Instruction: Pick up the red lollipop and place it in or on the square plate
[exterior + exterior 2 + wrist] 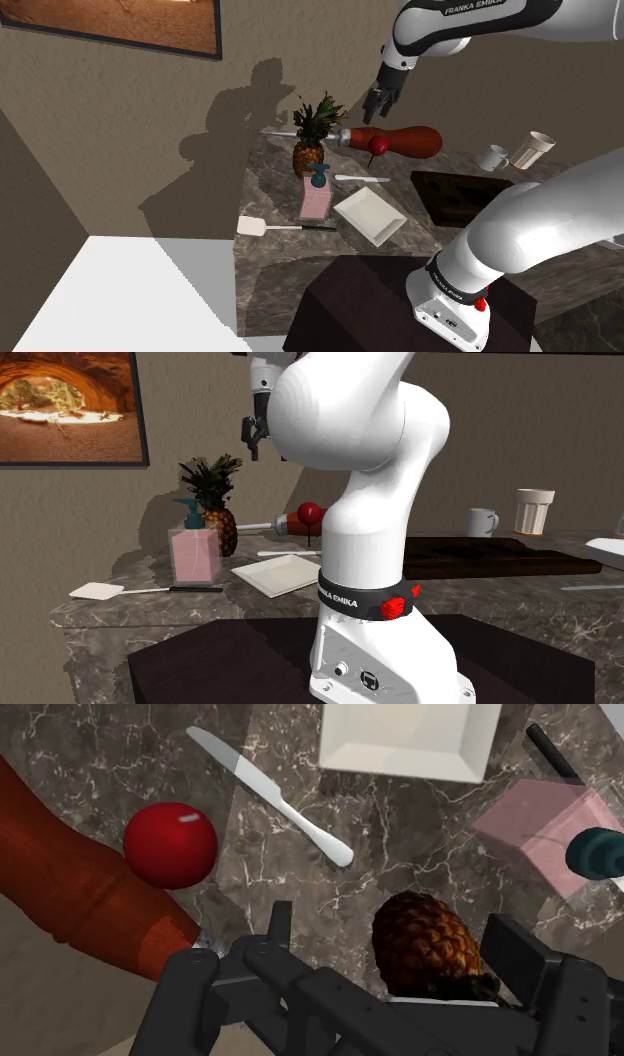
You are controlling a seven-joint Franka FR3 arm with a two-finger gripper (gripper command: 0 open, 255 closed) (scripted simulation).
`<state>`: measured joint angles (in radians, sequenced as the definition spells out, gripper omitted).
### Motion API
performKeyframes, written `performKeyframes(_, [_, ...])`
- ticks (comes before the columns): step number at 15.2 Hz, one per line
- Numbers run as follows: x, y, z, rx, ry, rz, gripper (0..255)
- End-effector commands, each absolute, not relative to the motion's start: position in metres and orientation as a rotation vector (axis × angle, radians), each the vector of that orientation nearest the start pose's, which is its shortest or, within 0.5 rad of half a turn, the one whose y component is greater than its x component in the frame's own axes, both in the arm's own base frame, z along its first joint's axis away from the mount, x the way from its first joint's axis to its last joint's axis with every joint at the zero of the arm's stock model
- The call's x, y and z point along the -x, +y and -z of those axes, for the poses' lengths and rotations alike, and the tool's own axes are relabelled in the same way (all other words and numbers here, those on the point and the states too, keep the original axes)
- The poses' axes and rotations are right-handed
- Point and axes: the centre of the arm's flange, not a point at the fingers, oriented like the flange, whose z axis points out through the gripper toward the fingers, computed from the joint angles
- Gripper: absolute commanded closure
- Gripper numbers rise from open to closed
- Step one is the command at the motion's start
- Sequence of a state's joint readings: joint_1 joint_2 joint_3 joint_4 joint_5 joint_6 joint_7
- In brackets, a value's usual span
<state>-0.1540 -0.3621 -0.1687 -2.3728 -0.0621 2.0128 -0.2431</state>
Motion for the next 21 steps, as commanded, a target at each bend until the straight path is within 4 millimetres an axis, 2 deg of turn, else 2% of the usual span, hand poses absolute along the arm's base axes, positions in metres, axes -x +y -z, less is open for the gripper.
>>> performKeyframes(1, [-0.421, -0.165, -0.445, 3.147, 0.097, -0.016, 0])
performKeyframes(14, [-0.462, -0.287, -0.337, 3.196, 0.300, -0.123, 0])
performKeyframes(21, [-0.460, -0.291, -0.304, 3.196, 0.304, -0.125, 0])
